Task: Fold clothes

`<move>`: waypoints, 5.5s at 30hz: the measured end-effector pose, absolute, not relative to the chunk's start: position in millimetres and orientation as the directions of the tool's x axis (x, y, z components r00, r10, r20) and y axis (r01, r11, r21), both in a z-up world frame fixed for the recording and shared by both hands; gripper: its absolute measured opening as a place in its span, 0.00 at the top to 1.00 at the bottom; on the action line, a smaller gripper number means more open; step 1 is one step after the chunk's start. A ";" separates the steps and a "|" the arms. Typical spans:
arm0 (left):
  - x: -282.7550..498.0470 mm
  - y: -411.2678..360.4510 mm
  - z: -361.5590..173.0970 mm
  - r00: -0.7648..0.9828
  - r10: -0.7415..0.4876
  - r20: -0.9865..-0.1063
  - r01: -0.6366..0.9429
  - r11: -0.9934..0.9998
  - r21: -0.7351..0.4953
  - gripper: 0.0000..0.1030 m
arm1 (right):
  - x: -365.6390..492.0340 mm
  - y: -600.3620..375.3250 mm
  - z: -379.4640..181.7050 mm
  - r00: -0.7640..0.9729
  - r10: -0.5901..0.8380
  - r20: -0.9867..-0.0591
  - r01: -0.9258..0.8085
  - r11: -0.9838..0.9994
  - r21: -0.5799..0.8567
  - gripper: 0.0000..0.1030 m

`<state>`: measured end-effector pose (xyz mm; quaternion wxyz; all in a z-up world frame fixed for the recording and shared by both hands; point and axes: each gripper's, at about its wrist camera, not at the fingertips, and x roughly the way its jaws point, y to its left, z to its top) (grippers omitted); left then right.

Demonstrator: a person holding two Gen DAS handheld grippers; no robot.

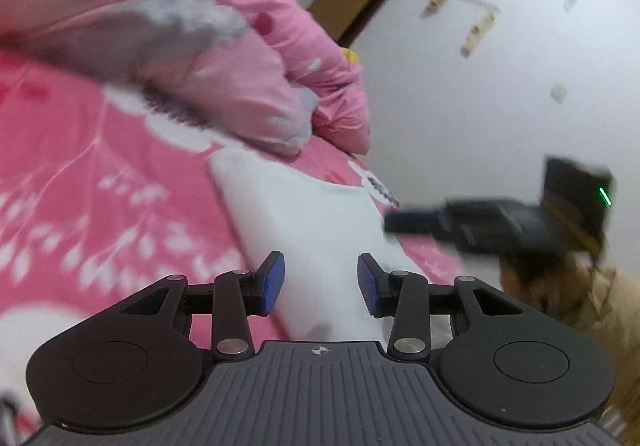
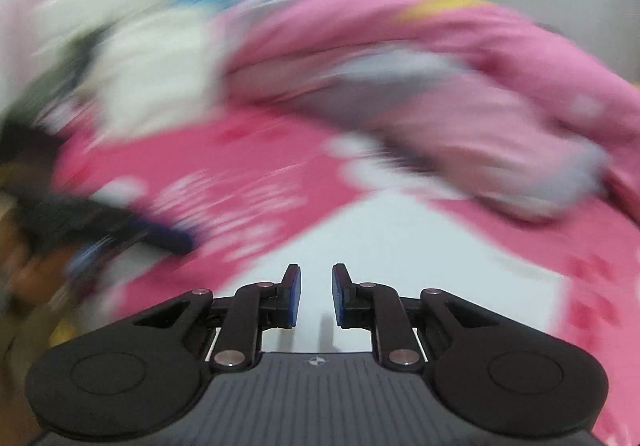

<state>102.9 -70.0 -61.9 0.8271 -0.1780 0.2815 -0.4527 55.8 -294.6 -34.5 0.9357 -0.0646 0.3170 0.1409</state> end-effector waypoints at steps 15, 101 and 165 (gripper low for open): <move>107.3 -118.9 -74.3 0.425 -0.826 -0.371 0.731 0.554 -0.397 0.61 | 134.5 -470.5 -116.7 0.811 -0.038 -0.584 0.305 0.880 0.365 0.82; 82.1 -102.3 -52.6 0.510 -0.689 -0.514 0.641 0.703 -0.306 0.00 | -14.6 -267.7 -128.3 0.815 -0.038 -0.578 0.107 0.991 0.086 0.78; 74.9 -116.7 -22.5 0.604 -0.474 -0.640 0.501 0.851 -0.157 0.00 | -17.9 -265.1 -126.5 0.823 -0.052 -0.566 0.110 0.992 0.069 0.75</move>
